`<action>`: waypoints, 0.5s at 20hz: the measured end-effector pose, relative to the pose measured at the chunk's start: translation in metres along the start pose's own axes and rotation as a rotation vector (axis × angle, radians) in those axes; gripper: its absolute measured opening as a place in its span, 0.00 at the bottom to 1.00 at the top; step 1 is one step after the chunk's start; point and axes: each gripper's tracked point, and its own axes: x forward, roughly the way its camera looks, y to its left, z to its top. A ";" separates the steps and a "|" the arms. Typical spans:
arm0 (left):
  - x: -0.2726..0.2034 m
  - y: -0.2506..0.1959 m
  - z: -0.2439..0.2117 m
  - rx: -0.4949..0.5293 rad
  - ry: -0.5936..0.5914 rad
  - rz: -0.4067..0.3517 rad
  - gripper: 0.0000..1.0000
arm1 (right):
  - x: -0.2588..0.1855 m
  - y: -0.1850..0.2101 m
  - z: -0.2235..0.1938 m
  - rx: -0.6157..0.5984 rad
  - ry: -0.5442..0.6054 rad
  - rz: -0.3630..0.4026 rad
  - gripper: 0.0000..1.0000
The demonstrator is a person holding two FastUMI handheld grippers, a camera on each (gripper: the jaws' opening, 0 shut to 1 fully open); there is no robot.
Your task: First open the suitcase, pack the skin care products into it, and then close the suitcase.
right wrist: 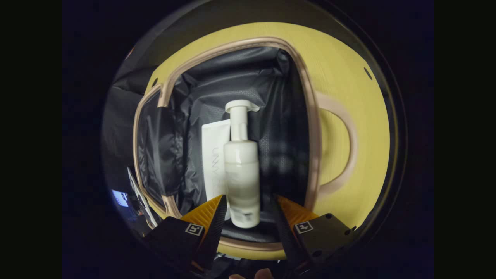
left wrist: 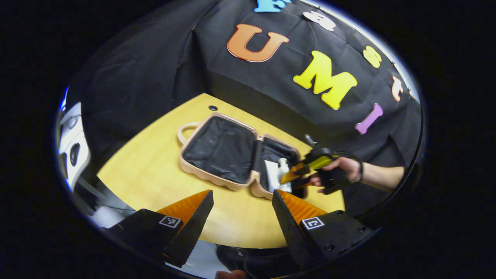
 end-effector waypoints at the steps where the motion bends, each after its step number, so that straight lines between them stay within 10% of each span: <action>1: 0.004 0.011 0.008 0.052 -0.025 0.043 0.97 | -0.010 -0.003 0.001 -0.033 -0.042 0.006 0.65; 4: 0.018 0.021 0.027 0.079 -0.069 0.057 0.97 | -0.049 -0.008 -0.001 -0.098 -0.170 0.053 0.70; 10: 0.069 0.057 0.051 -0.287 -0.176 -0.121 0.96 | -0.150 0.003 0.001 -0.134 -0.475 0.296 0.67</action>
